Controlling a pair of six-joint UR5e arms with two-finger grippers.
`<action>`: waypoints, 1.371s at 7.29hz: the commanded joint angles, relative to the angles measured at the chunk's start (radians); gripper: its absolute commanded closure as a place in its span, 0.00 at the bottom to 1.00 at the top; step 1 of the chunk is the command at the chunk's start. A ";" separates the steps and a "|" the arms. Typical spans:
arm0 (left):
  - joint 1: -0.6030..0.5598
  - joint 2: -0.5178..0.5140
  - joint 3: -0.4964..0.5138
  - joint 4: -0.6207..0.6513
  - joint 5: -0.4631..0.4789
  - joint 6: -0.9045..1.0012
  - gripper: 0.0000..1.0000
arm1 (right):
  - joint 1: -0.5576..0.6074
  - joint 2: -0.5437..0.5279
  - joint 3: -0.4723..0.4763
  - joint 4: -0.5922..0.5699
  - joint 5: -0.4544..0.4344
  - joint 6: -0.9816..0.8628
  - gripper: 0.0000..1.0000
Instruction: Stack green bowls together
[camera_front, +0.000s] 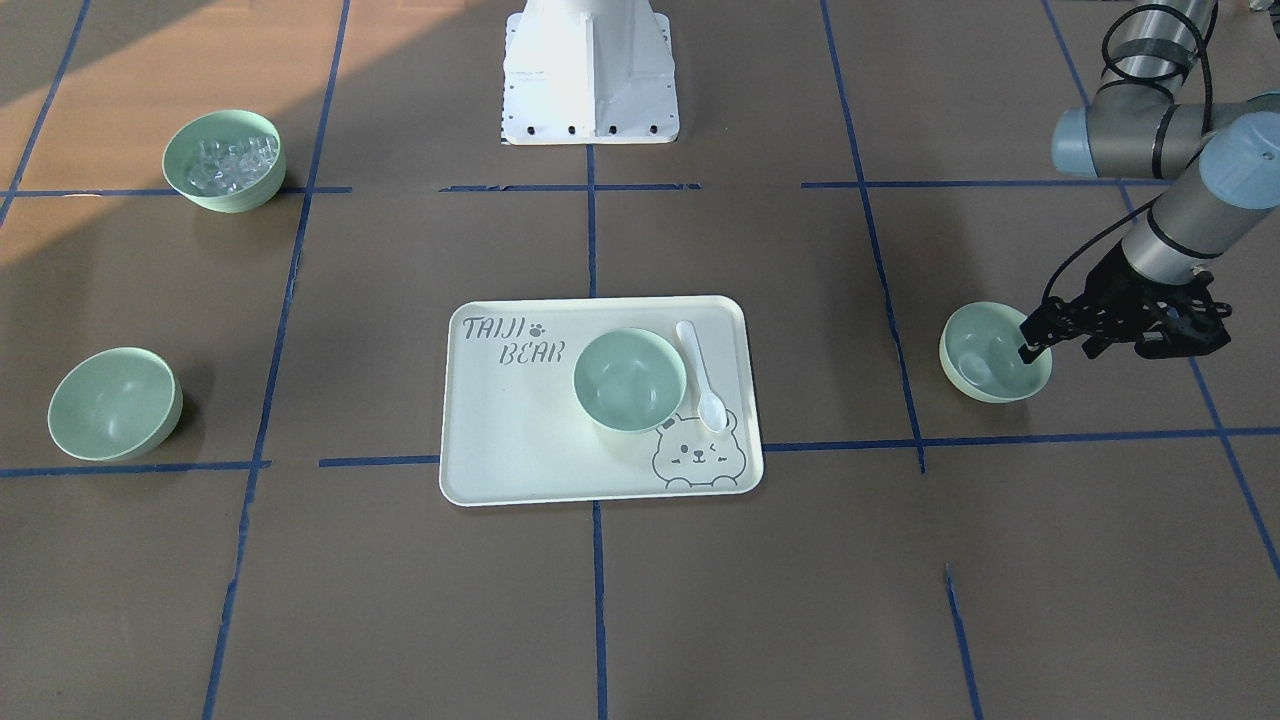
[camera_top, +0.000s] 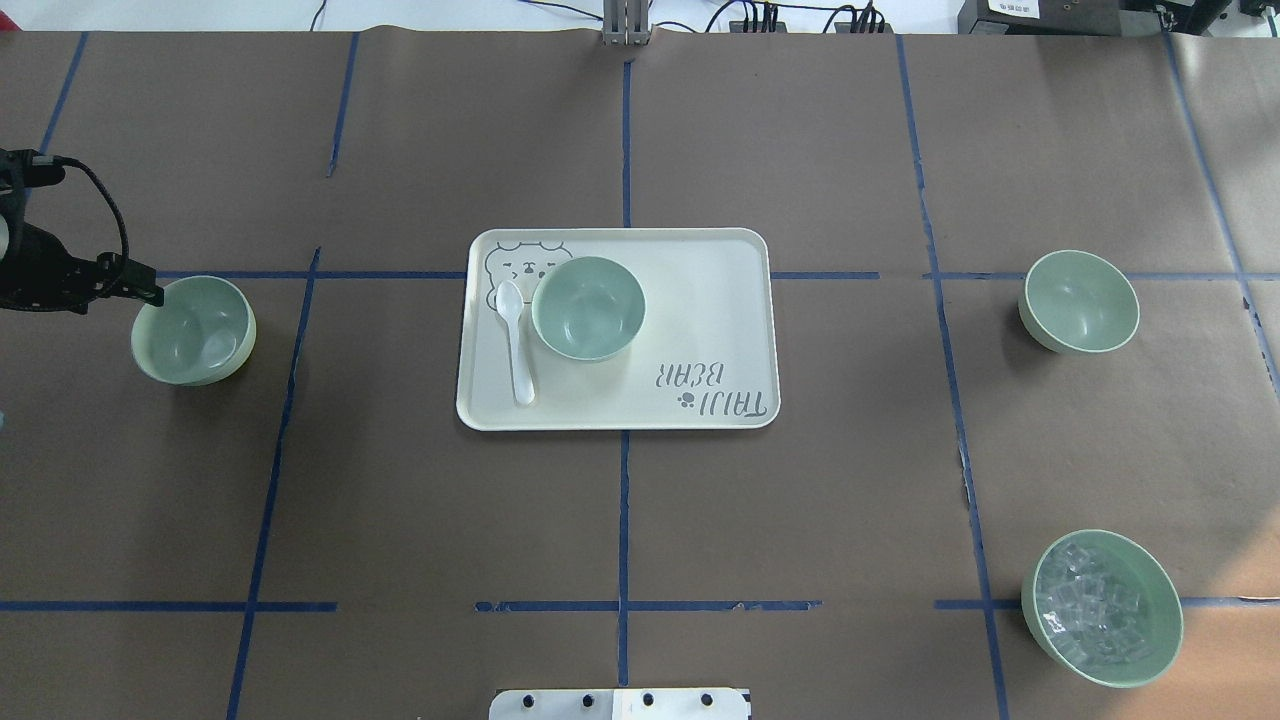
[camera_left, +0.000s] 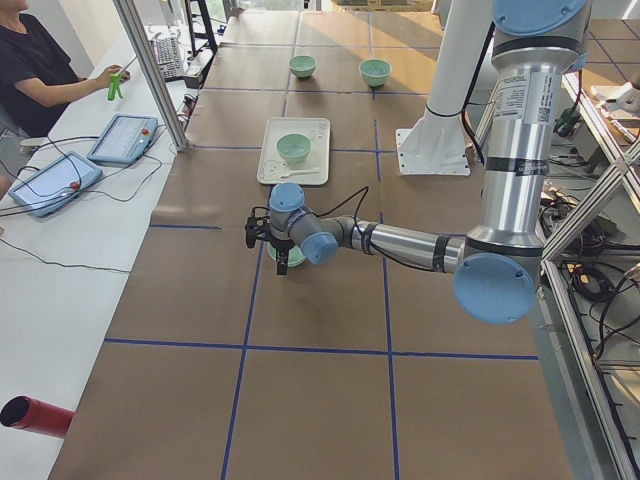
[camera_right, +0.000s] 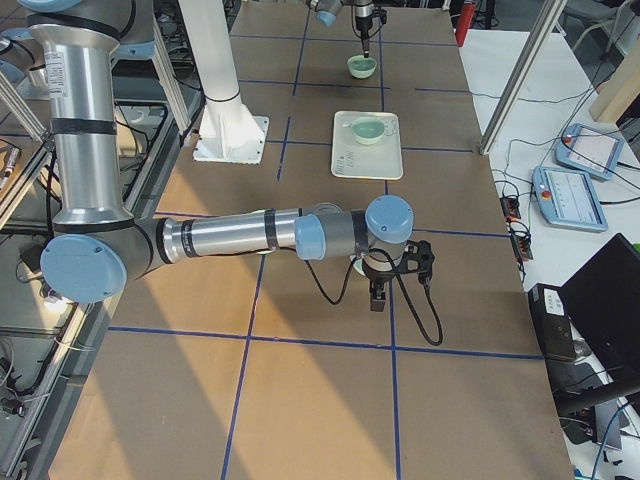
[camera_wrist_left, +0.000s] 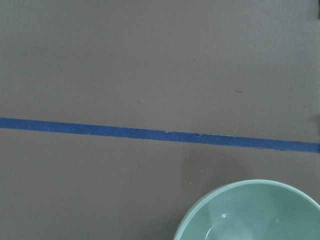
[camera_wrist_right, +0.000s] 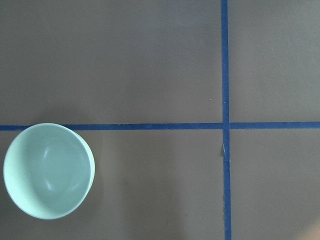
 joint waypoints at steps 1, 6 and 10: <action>0.034 0.000 0.019 -0.009 0.003 -0.036 0.19 | -0.073 -0.009 -0.002 0.137 -0.005 0.187 0.00; 0.037 0.012 -0.001 -0.006 0.006 -0.038 0.94 | -0.122 -0.001 0.004 0.139 -0.010 0.216 0.00; 0.025 0.034 -0.258 0.233 -0.009 -0.050 1.00 | -0.165 -0.012 -0.013 0.179 -0.067 0.231 0.00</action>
